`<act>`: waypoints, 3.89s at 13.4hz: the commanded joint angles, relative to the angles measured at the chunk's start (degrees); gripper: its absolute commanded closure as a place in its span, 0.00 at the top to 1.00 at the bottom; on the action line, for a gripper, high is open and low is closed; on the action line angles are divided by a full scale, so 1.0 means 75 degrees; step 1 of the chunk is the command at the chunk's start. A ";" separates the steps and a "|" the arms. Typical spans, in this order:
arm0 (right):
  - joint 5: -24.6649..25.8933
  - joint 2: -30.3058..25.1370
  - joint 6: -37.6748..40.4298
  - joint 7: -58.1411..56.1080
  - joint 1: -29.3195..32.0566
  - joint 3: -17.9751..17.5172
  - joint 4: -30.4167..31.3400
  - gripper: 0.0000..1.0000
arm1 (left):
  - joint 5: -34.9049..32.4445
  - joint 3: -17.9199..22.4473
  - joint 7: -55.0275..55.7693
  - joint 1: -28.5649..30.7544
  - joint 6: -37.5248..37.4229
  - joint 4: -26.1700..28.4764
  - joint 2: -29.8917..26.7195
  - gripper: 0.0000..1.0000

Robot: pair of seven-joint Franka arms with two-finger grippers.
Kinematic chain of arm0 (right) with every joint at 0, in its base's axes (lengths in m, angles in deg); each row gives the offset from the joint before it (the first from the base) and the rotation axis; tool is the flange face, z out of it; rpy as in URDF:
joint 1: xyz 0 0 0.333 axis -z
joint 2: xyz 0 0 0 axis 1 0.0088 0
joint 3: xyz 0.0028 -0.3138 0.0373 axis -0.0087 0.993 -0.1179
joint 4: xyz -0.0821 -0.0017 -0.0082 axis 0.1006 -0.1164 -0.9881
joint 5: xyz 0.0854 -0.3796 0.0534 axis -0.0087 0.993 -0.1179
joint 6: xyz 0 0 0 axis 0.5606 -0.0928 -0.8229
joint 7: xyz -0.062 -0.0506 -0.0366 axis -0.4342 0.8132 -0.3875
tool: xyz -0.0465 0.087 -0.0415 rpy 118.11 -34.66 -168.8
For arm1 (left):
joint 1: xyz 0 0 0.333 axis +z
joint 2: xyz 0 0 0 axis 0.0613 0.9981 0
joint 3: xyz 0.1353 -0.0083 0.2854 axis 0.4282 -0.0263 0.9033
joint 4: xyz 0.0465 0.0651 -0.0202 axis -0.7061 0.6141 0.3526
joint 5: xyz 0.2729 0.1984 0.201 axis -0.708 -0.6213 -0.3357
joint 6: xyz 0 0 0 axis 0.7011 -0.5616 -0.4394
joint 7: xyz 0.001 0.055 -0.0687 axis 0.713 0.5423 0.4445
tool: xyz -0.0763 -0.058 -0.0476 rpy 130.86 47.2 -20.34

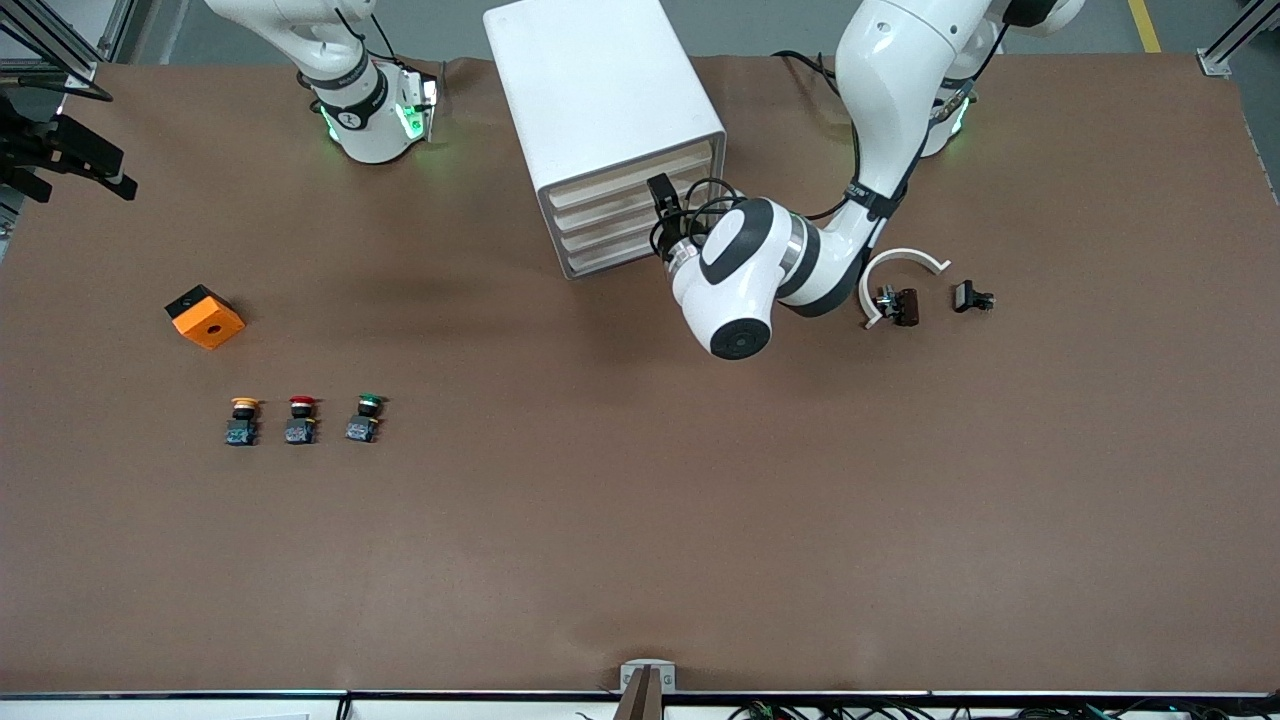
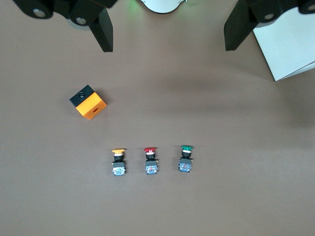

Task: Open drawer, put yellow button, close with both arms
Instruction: 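Grasp the top drawer's front edge with the left gripper, then pull the drawer open with the left gripper while the right gripper reaches out, then grasp the yellow button with the right gripper while the left gripper withdraws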

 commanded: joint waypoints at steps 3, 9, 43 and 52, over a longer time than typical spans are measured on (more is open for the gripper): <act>-0.0032 -0.0079 0.0067 0.0002 0.0036 -0.0038 -0.0004 1.00 | 0.0177 -0.0354 0.0089 -0.0052 -0.0179 -0.0080 -0.0041 0.79; -0.0032 -0.0091 0.0067 0.0002 0.0036 -0.0038 -0.0004 1.00 | 0.0436 -0.0565 0.0066 -0.0005 -0.0179 -0.0068 0.0041 0.12; 0.0343 0.5309 -0.8344 -0.0455 0.0880 0.0020 0.1812 1.00 | -0.1586 -0.0413 -0.3197 0.3487 -0.0662 -0.2435 -0.0309 1.00; 0.0332 0.6085 -0.8945 -0.0467 0.0985 0.0020 0.1836 1.00 | -0.4261 -0.0483 -0.6500 0.3686 -0.0671 -0.2249 -0.1551 1.00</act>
